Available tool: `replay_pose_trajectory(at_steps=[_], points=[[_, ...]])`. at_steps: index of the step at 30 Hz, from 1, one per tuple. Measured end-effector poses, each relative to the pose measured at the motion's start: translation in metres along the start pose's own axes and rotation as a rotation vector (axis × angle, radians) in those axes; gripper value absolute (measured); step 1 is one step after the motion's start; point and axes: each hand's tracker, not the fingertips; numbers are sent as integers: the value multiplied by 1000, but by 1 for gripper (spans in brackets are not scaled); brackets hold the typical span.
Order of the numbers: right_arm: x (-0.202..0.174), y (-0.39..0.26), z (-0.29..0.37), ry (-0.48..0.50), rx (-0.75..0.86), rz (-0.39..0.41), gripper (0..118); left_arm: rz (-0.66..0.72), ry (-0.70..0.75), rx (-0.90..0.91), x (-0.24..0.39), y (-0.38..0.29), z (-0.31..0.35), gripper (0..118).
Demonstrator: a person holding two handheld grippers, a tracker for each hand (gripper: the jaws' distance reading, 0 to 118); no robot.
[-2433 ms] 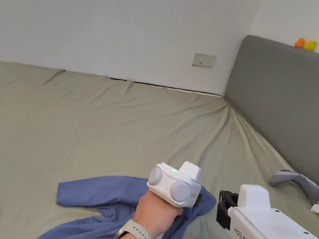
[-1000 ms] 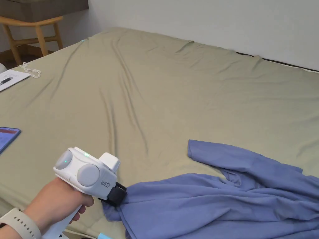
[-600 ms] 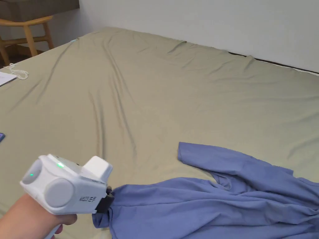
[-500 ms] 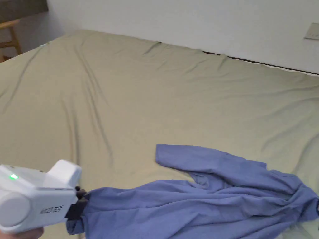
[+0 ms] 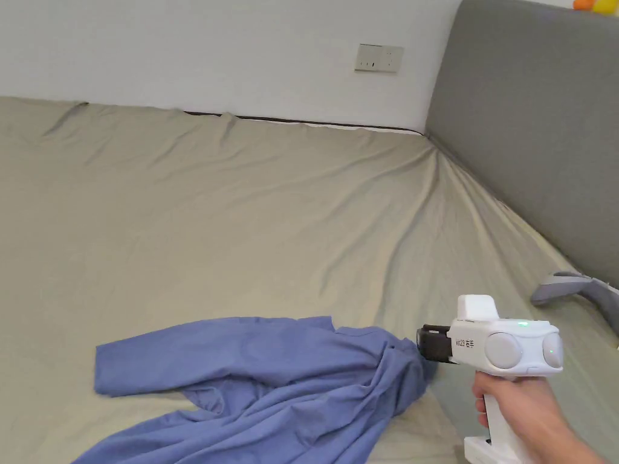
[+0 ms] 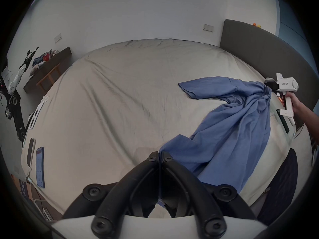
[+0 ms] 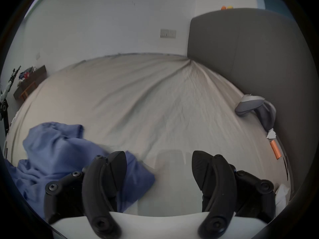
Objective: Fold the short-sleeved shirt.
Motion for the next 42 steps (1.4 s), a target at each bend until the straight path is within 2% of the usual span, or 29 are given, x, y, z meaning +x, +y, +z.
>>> replay_pose_trajectory(at_steps=[2, 4, 5, 6, 7, 8, 9, 10, 11, 12, 13, 17, 20, 24, 26, 30, 32, 33, 34, 35, 38, 39, 42], points=[[-7, -7, -9, 29, -53, -10, 81, 8, 8, 1, 0, -1, 0, 0], [-15, -16, -15, 126, -157, -37, 81, 18, 6, 2, 0, -2, 0, 0], [-20, -21, -10, 126, -113, -32, 81, 20, 7, 3, 0, -2, 1, 0], [-22, -21, -5, 76, -71, -12, 81, 24, 9, 5, 1, -2, 1, 0], [-21, -19, -5, 80, -90, -29, 79, 24, 9, 7, 1, -2, 1, 0], [-18, -18, -4, 102, -118, -72, 71, 25, 14, 11, 1, -2, 1, 0], [-19, -18, 1, 108, -110, -81, 53, 24, 14, 15, 2, -2, 0, 0], [-22, -15, 5, 126, -109, -68, 2, 26, 17, 14, 3, -1, 0, 0], [-28, -16, 6, 106, -172, -33, 3, 28, 16, 13, 2, -1, -1, 0], [-31, -14, 11, 67, -124, 34, 3, 34, 13, 15, 2, -1, -1, 0], [-35, -14, 17, 84, -125, 46, 3, 34, 9, 19, 1, -2, -1, 0], [-23, 4, 59, 134, -8, -64, 3, 27, 28, 64, -3, 8, 13, 0], [-20, 30, 98, 159, 76, -26, 3, 27, 18, 112, -7, 27, 31, 0], [-22, 69, 142, 196, 175, -29, 3, 14, 46, 182, -12, 61, 50, 0], [-28, 92, 162, 196, 235, 5, 3, 12, 67, 231, -16, 85, 60, 0], [-38, 145, 211, 253, 327, -4, 3, 31, 76, 319, -16, 80, 56, 0], [-39, 170, 232, 262, 374, -6, 3, 36, 108, 376, -55, 166, 17, 0], [-41, 183, 244, 249, 413, 0, 3, 14, 143, 407, -56, 171, 16, 0], [-40, 197, 256, 235, 460, -6, 3, 13, 139, 421, -56, 171, 19, 0], [-39, 209, 267, 230, 514, 1, 3, 26, 130, 448, -63, 226, 47, 0], [-32, 246, 287, 198, 568, -54, 3, 64, 149, 545, -71, 271, 79, 0], [-29, 259, 294, 172, 599, -61, 3, 80, 159, 571, -96, 292, 67, 0], [-17, 296, 302, 97, 650, -86, 3, 148, 143, 639, -121, 330, 72, 0]])
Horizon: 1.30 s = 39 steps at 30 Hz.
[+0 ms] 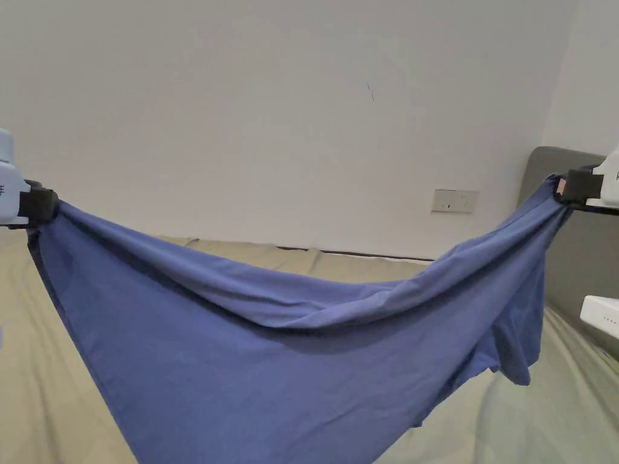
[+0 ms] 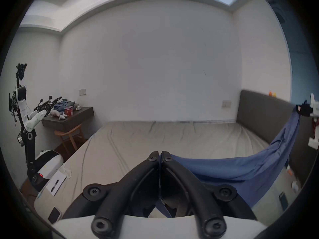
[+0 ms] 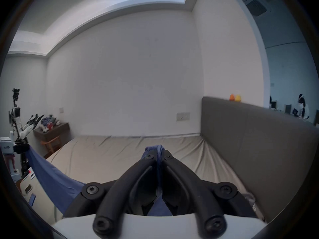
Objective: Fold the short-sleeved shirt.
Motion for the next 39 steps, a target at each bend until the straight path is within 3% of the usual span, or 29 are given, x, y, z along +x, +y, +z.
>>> replay_pose_trajectory(at_steps=[4, 7, 9, 12, 14, 18, 22, 26, 28, 32, 39], points=[[10, 36, -14, -59, 72, -13, 3, 15, 31, 23, -16, 44, -35, 0], [13, 41, -32, -78, 28, -55, 3, -23, 47, 51, 0, 63, -46, 0], [8, 33, -46, -96, 42, -32, 3, -41, 54, 46, 13, 64, -58, 0], [3, 3, -73, -126, 17, -7, 3, -53, 65, -14, 28, 43, -85, 0], [5, -28, -91, -140, -95, -53, 3, -44, 74, -11, 60, 18, -72, 0], [17, -63, -104, -160, -104, -57, 3, -32, 39, -59, 80, -22, -83, 0], [26, -82, -81, -155, -119, -24, 3, -26, 13, -90, 80, -43, -78, 0], [41, -113, -29, -139, -133, -48, 3, -38, -28, -126, 73, -70, -41, 0], [46, -135, 0, -140, -158, -19, 3, -49, -43, -135, 72, -89, -13, 0], [62, -202, 58, -123, -217, -19, 3, -33, -61, -221, 58, -145, 53, 0], [71, -351, 121, -95, -466, -18, 3, -42, -65, -523, 32, -275, 110, 0]])
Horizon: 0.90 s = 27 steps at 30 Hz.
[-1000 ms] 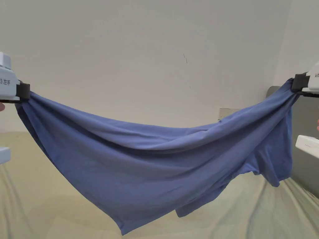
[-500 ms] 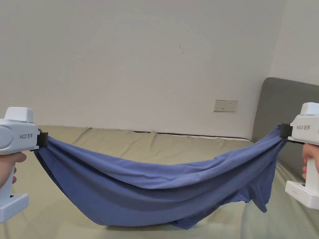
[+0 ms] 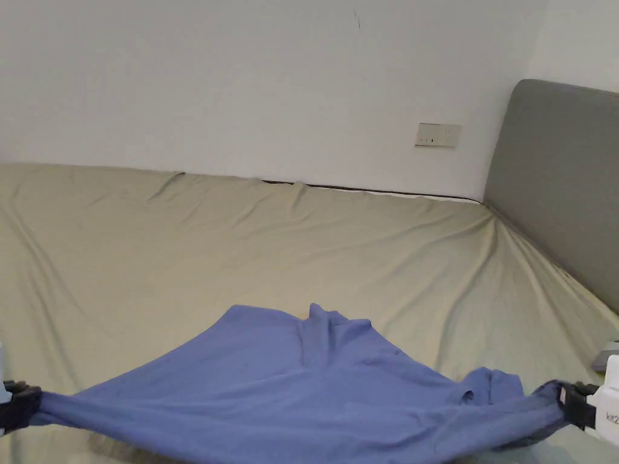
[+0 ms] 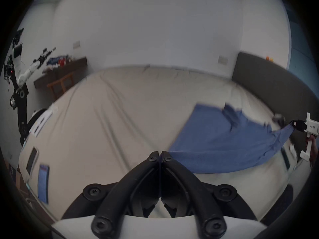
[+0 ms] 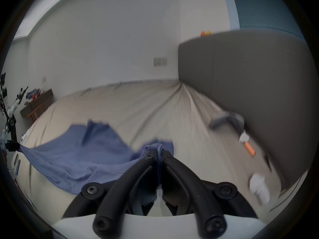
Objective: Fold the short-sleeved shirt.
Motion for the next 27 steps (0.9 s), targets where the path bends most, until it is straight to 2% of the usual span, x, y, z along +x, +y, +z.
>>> replay_pose_trajectory(at_steps=[3, 5, 6, 7, 8, 9, 10, 11, 12, 13, 15, 17, 18, 19, 20, 21, 22, 23, 24, 25, 26, 27], points=[[1, -51, -18, -58, -100, -41, 3, 22, 7, -112, 3, -47, -23, 0], [20, -66, -36, -79, -125, -86, 5, 43, -6, -107, 7, -61, -30, 0], [26, -68, -37, -69, -106, -117, 14, 31, 0, -82, 7, -61, -32, 0], [31, -67, -35, -47, -69, -139, 43, 4, 16, -23, 9, -61, -29, 11], [33, -65, -27, -79, -49, -127, 64, -17, 47, 36, 12, -59, -22, 38], [32, -60, -18, -119, -4, -102, 73, -27, 76, 105, 16, -56, -11, 73], [30, -56, -8, -99, 36, -86, 76, -38, 95, 156, 15, -54, -5, 91], [25, -50, 4, -52, 92, -69, 77, -69, 110, 226, 21, -52, 7, 98], [13, -47, 18, -30, 144, -52, 77, -94, 111, 293, 29, -51, 20, 98], [2, -43, 34, -10, 204, -28, 82, -120, 99, 367, 39, -50, 34, 104], [-16, -41, 64, 86, 369, 16, 96, -153, 73, 463, 62, -52, 62, 99], [-40, -41, 91, 157, 478, 70, 98, -175, 53, 516, 78, -54, 77, 98], [-50, -42, 100, 152, 530, 102, 97, -187, 46, 528, 85, -55, 83, 96], [-56, -42, 108, 148, 590, 145, 85, -183, 58, 519, 89, -57, 83, 86], [-63, -43, 112, 182, 606, 153, 56, -180, 49, 512, 92, -58, 84, 67], [-69, -43, 110, 168, 573, 137, 6, -178, 9, 499, 94, -59, 84, 37], [-77, -45, 106, 133, 529, 183, 0, -175, 6, 468, 92, -60, 77, 0], [-78, -49, 109, 48, 661, 197, 0, -172, 19, 443, 91, -59, 73, 0], [-75, -47, 104, 143, 598, 176, 0, -157, 18, 434, 88, -58, 70, 0], [-75, -52, 95, 206, 474, 92, 0, -134, -12, 388, 83, -56, 68, 0], [-77, -55, 93, 161, 465, 104, 0, -113, -13, 337, 75, -54, 62, 0], [-80, -55, 94, 147, 543, 172, 0, -99, 7, 302, 64, -51, 57, 0]])
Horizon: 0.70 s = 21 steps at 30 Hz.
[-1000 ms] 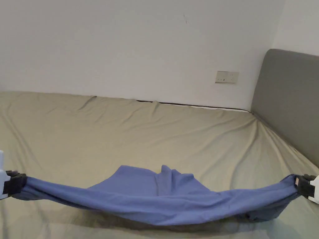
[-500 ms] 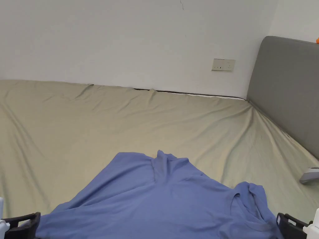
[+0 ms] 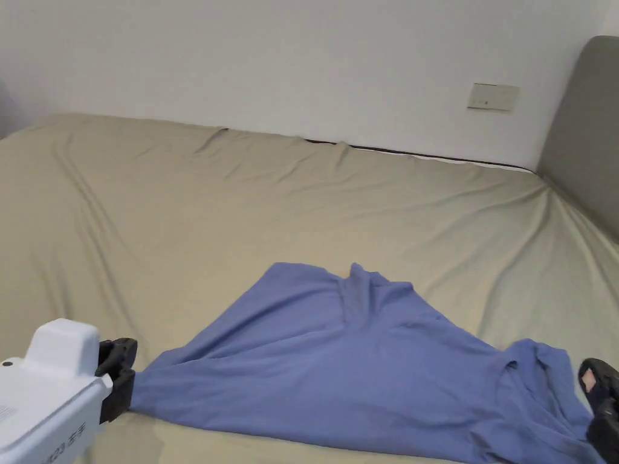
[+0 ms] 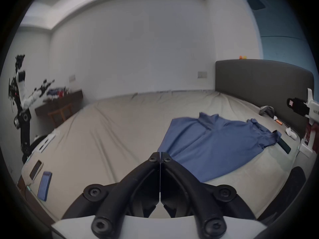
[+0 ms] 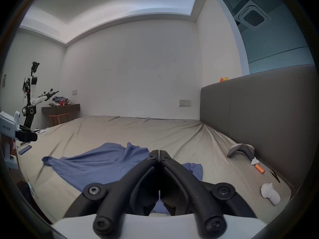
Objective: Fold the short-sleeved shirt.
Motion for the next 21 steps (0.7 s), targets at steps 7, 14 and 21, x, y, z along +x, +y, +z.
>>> replay_pose_trajectory(at_steps=[7, 14, 21], points=[[-13, 0, -16, 47, -99, -40, 0, -39, 75, -145, -83, -17, -33, 54], [-27, -14, -58, 63, -212, -32, 0, -124, -18, -271, -76, -44, -88, 100], [-1, -22, -112, 23, -310, -12, 0, -143, -80, -336, -55, -53, -135, 1]])
